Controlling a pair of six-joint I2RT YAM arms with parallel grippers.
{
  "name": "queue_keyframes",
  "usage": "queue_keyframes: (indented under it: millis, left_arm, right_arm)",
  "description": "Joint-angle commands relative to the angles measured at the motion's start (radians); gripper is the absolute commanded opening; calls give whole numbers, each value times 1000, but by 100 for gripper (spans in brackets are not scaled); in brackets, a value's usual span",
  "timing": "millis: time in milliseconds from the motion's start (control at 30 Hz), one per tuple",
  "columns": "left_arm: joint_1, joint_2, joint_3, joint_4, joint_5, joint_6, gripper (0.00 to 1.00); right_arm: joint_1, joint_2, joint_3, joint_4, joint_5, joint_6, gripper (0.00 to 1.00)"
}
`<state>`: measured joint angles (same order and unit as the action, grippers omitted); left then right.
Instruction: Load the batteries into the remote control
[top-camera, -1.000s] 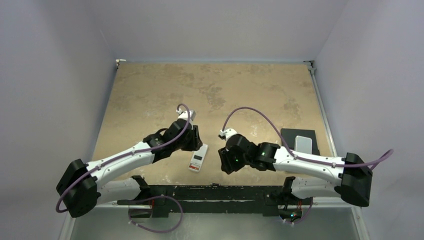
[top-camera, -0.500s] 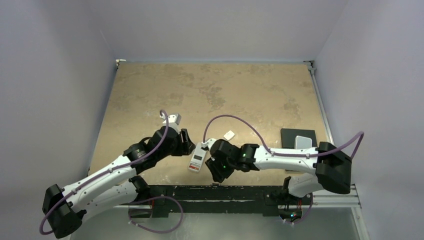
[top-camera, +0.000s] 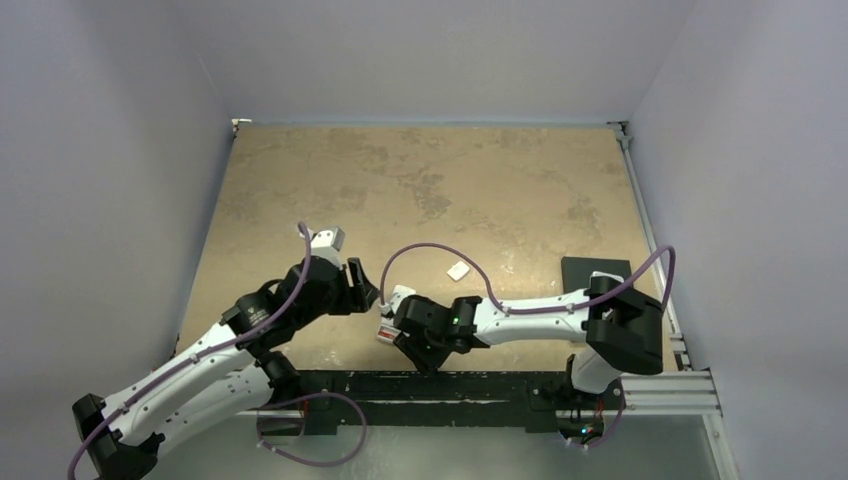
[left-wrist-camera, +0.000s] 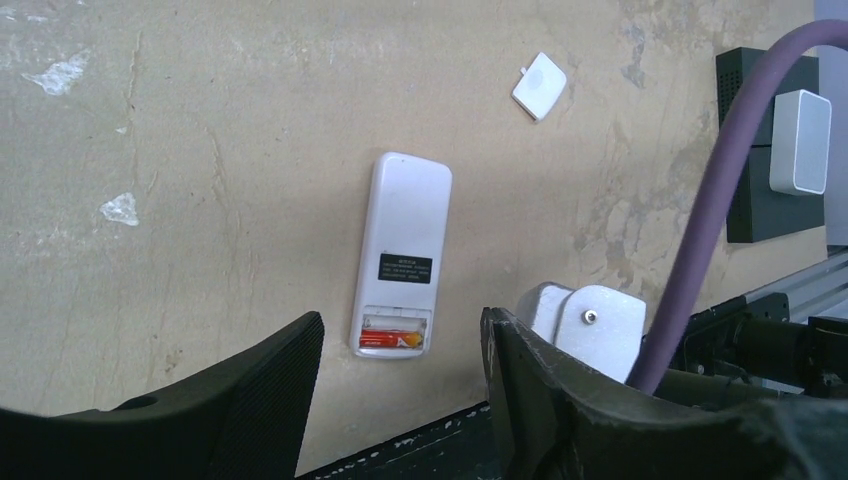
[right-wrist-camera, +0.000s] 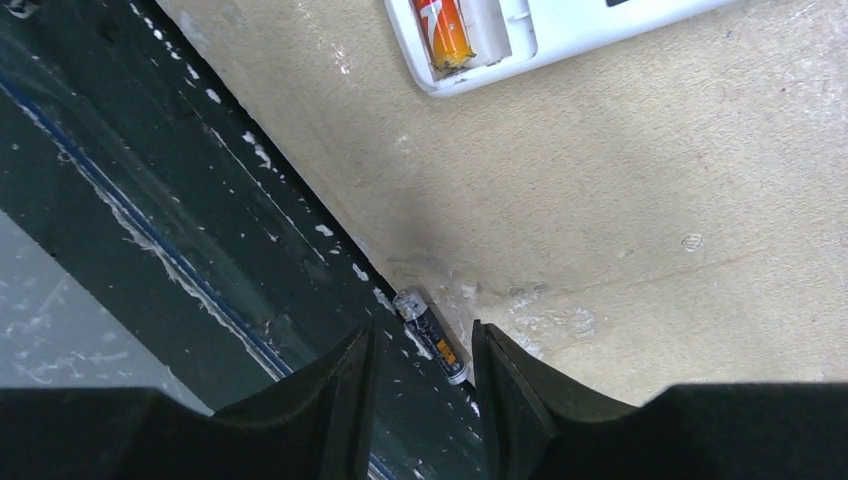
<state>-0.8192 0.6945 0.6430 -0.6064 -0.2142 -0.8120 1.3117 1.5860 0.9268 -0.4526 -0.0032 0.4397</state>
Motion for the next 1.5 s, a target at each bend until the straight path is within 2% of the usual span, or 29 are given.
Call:
queue_keyframes:
  millis: [0, 300, 633, 867, 967, 1233, 1467]
  left_arm:
    - [2, -27, 51, -41, -22, -12, 60]
    - [2, -46, 53, -53, -22, -13, 61]
    - [2, -52, 52, -50, -27, -14, 62]
    - [3, -52, 52, -52, -30, -13, 62]
    - [2, -50, 50, -50, -31, -14, 62]
    - [2, -47, 47, -40, -30, -14, 62]
    - [3, -39, 48, -18, -17, -13, 62]
  right_arm:
    - [22, 21, 52, -31, 60, -18, 46]
    - [55, 75, 77, -55, 100, -8, 43]
    - [68, 85, 80, -97, 195, 29, 31]
    - [67, 92, 69, -102, 231, 50, 28]
    - [68, 87, 65, -113, 245, 82, 23]
    - [61, -2, 36, -102, 301, 184, 12]
    - [-13, -141, -25, -64, 331, 311, 8]
